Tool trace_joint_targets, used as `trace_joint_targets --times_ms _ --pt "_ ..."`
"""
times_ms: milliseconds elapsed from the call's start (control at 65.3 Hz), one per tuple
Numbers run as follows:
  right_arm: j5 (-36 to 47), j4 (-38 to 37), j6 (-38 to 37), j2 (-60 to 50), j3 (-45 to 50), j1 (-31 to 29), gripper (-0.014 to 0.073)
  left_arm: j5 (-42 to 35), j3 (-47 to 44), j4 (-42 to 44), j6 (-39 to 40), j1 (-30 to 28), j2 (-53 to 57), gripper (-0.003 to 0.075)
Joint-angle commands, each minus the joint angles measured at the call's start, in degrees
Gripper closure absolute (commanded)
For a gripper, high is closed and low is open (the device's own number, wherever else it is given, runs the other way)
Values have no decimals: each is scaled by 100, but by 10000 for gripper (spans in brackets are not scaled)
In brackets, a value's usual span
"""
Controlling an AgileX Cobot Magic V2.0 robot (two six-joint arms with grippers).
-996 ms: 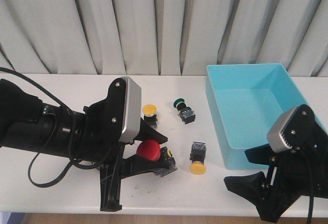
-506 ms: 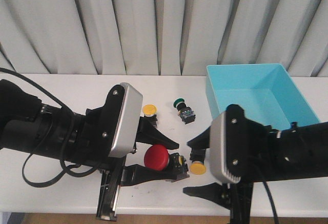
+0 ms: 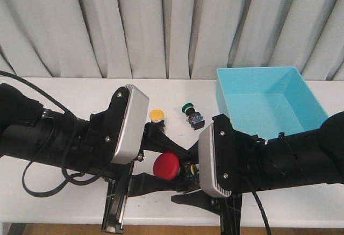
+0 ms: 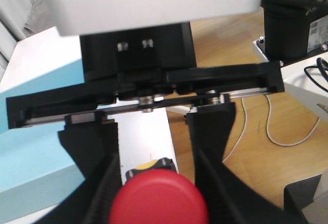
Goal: Pick red and yellow buttons and place in box
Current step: 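Grasp the red-capped button with the right gripper and open the left gripper, then carry the red-capped button with the right gripper into the blue box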
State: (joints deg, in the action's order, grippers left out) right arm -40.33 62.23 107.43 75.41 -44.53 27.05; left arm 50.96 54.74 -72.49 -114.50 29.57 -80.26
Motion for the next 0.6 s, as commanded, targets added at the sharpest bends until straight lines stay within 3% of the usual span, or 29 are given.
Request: trace_joint_targets --times_ms 0,199,582 --pt "-33 295 66 -115 -181 -3 309 127 129 -433 -3 7 154 554" --pt "-33 295 49 -115 -181 -3 427 126 129 -427 -3 7 154 523" --pt "20 243 -103 -120 -181 -9 429 14 129 -340 100 7 154 137"
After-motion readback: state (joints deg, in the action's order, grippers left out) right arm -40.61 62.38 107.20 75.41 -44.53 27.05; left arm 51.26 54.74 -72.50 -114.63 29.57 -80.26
